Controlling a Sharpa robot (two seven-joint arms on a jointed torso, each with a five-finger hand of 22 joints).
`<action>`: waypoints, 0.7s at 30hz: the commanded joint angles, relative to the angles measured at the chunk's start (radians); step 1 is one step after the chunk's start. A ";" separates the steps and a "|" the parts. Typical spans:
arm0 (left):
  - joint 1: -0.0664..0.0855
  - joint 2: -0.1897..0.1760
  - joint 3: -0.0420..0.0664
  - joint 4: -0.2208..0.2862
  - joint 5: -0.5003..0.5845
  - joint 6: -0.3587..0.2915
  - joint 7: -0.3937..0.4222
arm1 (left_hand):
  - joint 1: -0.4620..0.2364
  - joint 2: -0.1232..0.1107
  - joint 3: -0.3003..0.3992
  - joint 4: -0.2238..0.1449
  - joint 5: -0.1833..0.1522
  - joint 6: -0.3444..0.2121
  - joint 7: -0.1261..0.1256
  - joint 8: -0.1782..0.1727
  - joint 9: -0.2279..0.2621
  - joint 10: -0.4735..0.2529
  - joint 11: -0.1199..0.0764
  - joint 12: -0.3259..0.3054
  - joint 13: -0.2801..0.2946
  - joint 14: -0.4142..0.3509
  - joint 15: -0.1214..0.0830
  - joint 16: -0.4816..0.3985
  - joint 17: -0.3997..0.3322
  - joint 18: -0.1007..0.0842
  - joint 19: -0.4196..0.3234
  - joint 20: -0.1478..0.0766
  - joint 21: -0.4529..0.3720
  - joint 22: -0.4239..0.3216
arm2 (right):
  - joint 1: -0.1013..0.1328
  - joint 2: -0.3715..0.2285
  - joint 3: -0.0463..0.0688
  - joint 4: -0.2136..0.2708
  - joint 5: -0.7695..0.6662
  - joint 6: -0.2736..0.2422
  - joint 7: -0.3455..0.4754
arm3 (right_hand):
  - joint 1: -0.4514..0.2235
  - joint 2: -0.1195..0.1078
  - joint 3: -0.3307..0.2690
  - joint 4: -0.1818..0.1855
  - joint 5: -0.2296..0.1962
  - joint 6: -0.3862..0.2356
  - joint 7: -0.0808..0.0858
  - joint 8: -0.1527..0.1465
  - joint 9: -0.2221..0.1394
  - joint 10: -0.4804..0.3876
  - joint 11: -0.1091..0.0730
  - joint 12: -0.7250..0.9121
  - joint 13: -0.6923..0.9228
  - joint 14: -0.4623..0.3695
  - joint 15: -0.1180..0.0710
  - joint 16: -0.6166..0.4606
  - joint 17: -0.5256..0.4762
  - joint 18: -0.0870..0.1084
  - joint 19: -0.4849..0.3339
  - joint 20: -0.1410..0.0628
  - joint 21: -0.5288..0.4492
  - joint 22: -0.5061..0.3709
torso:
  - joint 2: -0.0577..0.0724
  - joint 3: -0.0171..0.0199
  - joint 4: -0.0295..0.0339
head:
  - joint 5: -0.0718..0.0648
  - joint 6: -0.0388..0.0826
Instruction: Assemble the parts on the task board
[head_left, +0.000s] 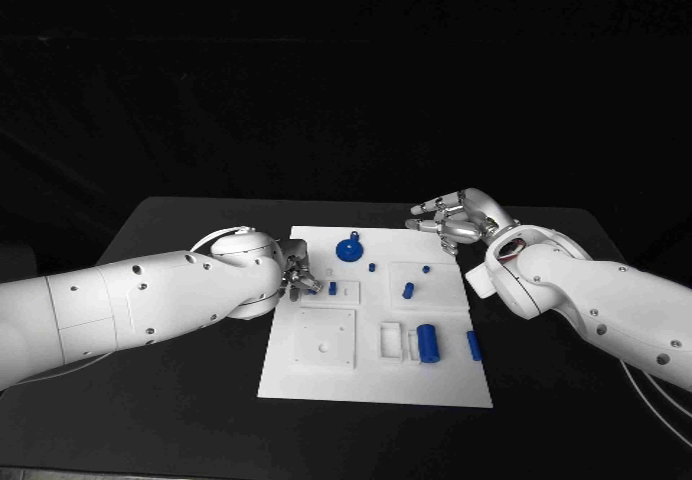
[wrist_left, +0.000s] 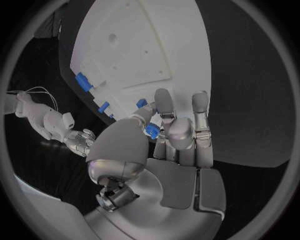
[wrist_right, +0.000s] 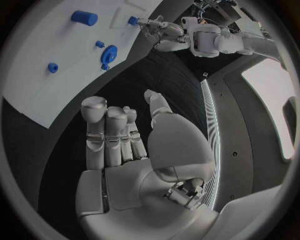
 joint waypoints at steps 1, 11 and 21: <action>-0.016 0.007 -0.011 0.002 0.029 0.033 0.011 | -0.007 -0.021 -0.006 0.016 -0.008 0.205 -0.124 -0.007 -0.003 0.029 -0.031 -0.003 -0.002 0.001 -0.006 -0.007 -0.005 0.018 0.004 0.002 -0.004 0.019 | 0.000 0.001 0.001 0.000 -0.001 0.009 0.009 | -0.011 -0.002 0.007 0.000 0.005 0.009 0.000 0.000 0.001 -0.005 0.000 -0.001 0.000 -0.004 -0.002 -0.005 0.001 0.016 0.014 0.000 -0.006 0.076 | 0.000 0.0000 0.0000 | -0.002 0.000; -0.016 0.008 -0.011 -0.002 0.030 0.014 0.012 | -0.013 -0.059 -0.027 0.061 -0.009 0.200 -0.125 -0.006 -0.005 0.029 -0.031 -0.007 -0.006 0.000 -0.008 -0.012 -0.013 0.015 0.007 -0.001 -0.009 0.019 | 0.000 0.001 0.001 0.000 0.000 0.009 0.009 | -0.013 -0.001 0.010 0.000 0.007 0.010 0.000 0.000 0.002 -0.005 0.000 -0.002 -0.001 -0.004 -0.002 -0.005 0.001 0.016 0.014 0.000 -0.006 0.076 | 0.000 -0.0007 0.0003 | -0.003 0.000; -0.016 0.008 -0.011 -0.004 0.030 0.002 0.012 | -0.018 -0.085 -0.031 0.106 -0.011 0.200 -0.125 -0.006 -0.006 0.029 -0.032 -0.008 -0.009 0.000 -0.010 -0.014 -0.014 0.014 0.008 -0.002 -0.013 0.019 | 0.000 0.002 0.001 -0.001 0.001 0.010 0.009 | -0.009 -0.001 0.012 -0.002 0.006 0.009 0.000 0.000 0.001 -0.006 0.000 -0.002 -0.001 -0.005 -0.002 -0.006 0.000 0.016 0.014 0.000 -0.007 0.076 | 0.000 -0.0007 0.0007 | -0.004 -0.001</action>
